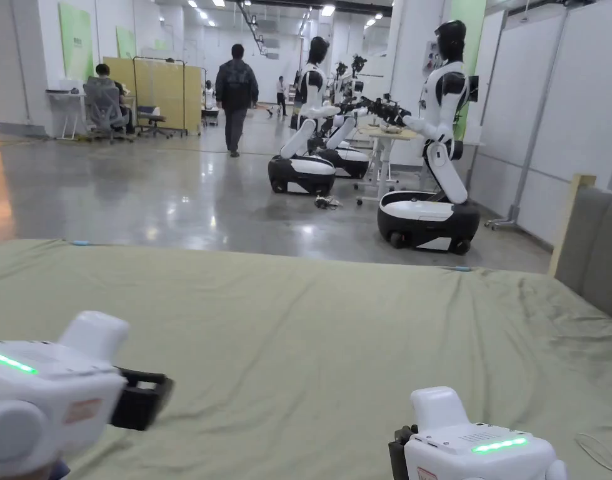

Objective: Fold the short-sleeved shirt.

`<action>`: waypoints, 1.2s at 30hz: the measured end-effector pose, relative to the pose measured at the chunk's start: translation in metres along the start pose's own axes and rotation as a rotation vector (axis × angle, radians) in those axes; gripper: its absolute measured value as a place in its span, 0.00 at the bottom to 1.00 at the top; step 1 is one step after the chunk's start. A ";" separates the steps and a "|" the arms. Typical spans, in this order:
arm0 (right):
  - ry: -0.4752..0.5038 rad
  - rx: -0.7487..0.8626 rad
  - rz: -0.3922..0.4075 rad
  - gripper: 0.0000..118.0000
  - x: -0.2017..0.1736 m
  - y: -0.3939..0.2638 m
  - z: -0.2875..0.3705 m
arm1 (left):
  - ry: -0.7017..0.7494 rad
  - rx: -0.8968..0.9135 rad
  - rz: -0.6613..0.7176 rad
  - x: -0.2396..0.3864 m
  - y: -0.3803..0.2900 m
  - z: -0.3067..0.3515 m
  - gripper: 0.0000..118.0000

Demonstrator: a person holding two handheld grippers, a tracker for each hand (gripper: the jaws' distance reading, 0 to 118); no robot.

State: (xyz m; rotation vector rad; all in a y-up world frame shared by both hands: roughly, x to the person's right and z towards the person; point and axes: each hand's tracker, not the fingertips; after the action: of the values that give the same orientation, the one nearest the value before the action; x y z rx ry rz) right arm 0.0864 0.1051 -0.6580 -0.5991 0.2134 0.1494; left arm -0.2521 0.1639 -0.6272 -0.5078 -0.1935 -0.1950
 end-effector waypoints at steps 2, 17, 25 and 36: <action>-0.013 0.015 -0.005 0.00 0.002 0.000 0.007 | 0.012 0.052 -0.032 0.032 0.002 -0.007 0.69; -0.014 0.072 -0.084 0.00 0.020 -0.014 0.017 | 0.080 0.129 0.145 0.049 -0.037 0.001 0.03; 0.021 0.059 -0.107 0.00 0.016 -0.015 0.015 | 0.072 0.140 0.158 0.046 -0.034 0.004 0.03; 0.013 0.121 -0.074 1.00 0.013 -0.015 0.017 | 0.090 0.155 0.234 0.037 -0.033 0.003 0.72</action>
State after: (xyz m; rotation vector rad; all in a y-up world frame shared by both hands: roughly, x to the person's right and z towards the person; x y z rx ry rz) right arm 0.1045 0.1032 -0.6393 -0.4869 0.2114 0.0608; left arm -0.2241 0.1321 -0.6014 -0.3627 -0.0595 0.0254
